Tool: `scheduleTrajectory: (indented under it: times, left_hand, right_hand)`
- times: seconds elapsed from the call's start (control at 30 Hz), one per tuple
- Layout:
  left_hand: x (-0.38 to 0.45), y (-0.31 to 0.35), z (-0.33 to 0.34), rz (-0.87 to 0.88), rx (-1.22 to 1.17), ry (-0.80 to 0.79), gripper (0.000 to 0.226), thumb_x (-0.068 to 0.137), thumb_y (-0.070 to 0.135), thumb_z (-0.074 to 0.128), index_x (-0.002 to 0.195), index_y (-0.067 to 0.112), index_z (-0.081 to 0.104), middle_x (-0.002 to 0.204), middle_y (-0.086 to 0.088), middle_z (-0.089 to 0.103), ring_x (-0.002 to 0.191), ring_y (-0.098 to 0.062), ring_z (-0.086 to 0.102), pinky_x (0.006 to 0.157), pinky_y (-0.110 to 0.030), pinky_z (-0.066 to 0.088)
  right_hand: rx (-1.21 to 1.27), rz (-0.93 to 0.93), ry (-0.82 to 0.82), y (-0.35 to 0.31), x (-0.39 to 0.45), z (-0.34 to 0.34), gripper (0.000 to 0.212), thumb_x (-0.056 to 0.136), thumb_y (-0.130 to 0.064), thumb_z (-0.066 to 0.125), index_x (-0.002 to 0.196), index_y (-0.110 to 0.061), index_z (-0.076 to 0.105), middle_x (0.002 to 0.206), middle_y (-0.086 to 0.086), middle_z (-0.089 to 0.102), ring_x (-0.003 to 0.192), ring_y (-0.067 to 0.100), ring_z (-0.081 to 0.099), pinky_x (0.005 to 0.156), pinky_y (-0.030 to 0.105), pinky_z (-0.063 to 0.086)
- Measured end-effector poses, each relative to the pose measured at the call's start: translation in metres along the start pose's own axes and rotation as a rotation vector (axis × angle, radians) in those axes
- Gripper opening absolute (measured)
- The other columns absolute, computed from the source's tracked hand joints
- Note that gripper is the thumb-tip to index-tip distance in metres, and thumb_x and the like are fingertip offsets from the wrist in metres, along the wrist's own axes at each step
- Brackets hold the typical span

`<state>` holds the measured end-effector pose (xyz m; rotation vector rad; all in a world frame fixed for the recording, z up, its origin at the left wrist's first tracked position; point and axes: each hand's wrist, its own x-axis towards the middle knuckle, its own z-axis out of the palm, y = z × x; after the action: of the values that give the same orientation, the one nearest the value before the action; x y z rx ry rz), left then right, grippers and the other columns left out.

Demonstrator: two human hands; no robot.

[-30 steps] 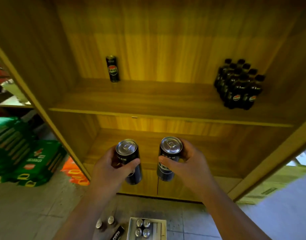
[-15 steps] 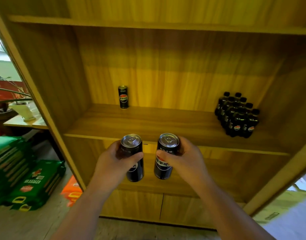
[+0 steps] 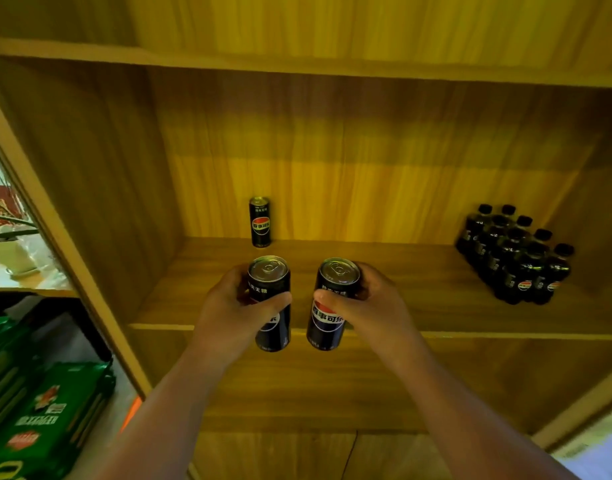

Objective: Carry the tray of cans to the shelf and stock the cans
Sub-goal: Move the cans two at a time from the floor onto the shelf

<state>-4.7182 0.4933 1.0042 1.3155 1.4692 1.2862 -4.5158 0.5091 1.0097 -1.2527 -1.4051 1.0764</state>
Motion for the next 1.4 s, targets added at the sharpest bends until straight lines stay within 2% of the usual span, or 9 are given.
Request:
scheduleTrajectory:
  times: [0.17, 0.3, 0.37, 0.43, 0.67, 0.77, 1.07, 1.3, 1.4]
  left_hand:
    - [0.052, -0.022, 0.004, -0.013, -0.022, 0.061, 0.055, 0.068, 0.024, 0.088, 0.111, 0.036, 0.056, 0.100, 0.022, 0.064, 0.095, 0.003, 0.060, 0.071, -0.019, 0.047]
    - [0.106, -0.044, 0.014, -0.045, -0.038, 0.091, 0.057, 0.061, 0.032, 0.091, 0.108, 0.040, 0.060, 0.100, 0.018, 0.070, 0.097, -0.002, 0.066, 0.074, -0.023, 0.051]
    - [0.128, -0.049, 0.020, -0.053, -0.047, 0.122, 0.053, 0.065, 0.029, 0.090, 0.106, 0.042, 0.058, 0.100, 0.020, 0.069, 0.094, 0.002, 0.065, 0.073, -0.021, 0.050]
    - [0.148, -0.055, 0.027, -0.048, -0.068, 0.159, 0.051, 0.071, 0.019, 0.086, 0.102, 0.044, 0.055, 0.099, 0.023, 0.065, 0.089, 0.008, 0.060, 0.070, -0.017, 0.046]
    - [0.219, -0.080, 0.036, -0.032, -0.044, 0.225, 0.051, 0.071, 0.022, 0.087, 0.112, 0.039, 0.061, 0.109, 0.017, 0.070, 0.101, 0.002, 0.065, 0.086, -0.029, 0.052]
    - [0.238, -0.087, 0.039, -0.024, -0.051, 0.245, 0.055, 0.072, 0.022, 0.086, 0.120, 0.028, 0.061, 0.110, 0.014, 0.070, 0.099, 0.003, 0.065, 0.086, -0.028, 0.053]
    - [0.271, -0.102, 0.043, -0.010, -0.057, 0.285, 0.053, 0.072, 0.020, 0.087, 0.118, 0.028, 0.061, 0.106, 0.014, 0.071, 0.092, 0.012, 0.065, 0.082, -0.024, 0.052]
    - [0.293, -0.119, 0.038, 0.008, -0.091, 0.296, 0.056, 0.073, 0.022, 0.086, 0.122, 0.028, 0.060, 0.111, 0.011, 0.071, 0.098, 0.003, 0.067, 0.088, -0.032, 0.054]
    - [0.298, -0.122, 0.036, 0.031, -0.097, 0.297, 0.055, 0.074, 0.019, 0.085, 0.123, 0.026, 0.059, 0.111, 0.011, 0.071, 0.099, 0.004, 0.066, 0.088, -0.029, 0.053]
  right_hand:
    - [-0.022, -0.017, -0.028, 0.013, 0.056, 0.015, 0.046, 0.071, -0.030, 0.087, 0.112, -0.033, 0.066, 0.105, -0.015, 0.072, 0.098, -0.001, 0.066, 0.074, 0.017, 0.051]
    - [-0.017, -0.043, -0.074, 0.031, 0.114, 0.022, 0.050, 0.070, -0.031, 0.088, 0.115, -0.030, 0.066, 0.107, -0.014, 0.073, 0.099, 0.001, 0.067, 0.085, 0.027, 0.056]
    - [-0.026, -0.053, -0.104, 0.042, 0.146, 0.023, 0.053, 0.069, -0.033, 0.088, 0.117, -0.029, 0.066, 0.109, -0.013, 0.072, 0.101, 0.002, 0.067, 0.087, 0.030, 0.056]
    - [-0.022, -0.046, -0.137, 0.050, 0.176, 0.024, 0.053, 0.069, -0.033, 0.088, 0.117, -0.028, 0.066, 0.109, -0.013, 0.072, 0.102, 0.002, 0.067, 0.089, 0.031, 0.056]
    - [-0.012, -0.058, -0.130, 0.071, 0.261, 0.047, 0.047, 0.069, -0.034, 0.088, 0.110, -0.034, 0.065, 0.106, -0.016, 0.071, 0.099, -0.003, 0.065, 0.088, 0.028, 0.055]
    - [-0.005, -0.072, -0.123, 0.081, 0.283, 0.061, 0.045, 0.069, -0.035, 0.088, 0.108, -0.037, 0.065, 0.105, -0.016, 0.072, 0.098, -0.004, 0.066, 0.087, 0.026, 0.055]
    - [0.014, -0.021, -0.053, 0.108, 0.322, 0.088, 0.049, 0.069, -0.037, 0.087, 0.113, -0.032, 0.065, 0.105, -0.014, 0.072, 0.099, -0.001, 0.066, 0.089, 0.030, 0.056]
    - [0.021, -0.015, -0.028, 0.107, 0.352, 0.104, 0.042, 0.071, -0.032, 0.087, 0.106, -0.036, 0.064, 0.100, -0.015, 0.071, 0.094, -0.002, 0.066, 0.084, 0.025, 0.054]
    - [0.004, -0.034, -0.026, 0.106, 0.361, 0.111, 0.041, 0.071, -0.032, 0.086, 0.105, -0.037, 0.063, 0.101, -0.015, 0.071, 0.095, -0.002, 0.065, 0.083, 0.023, 0.053]
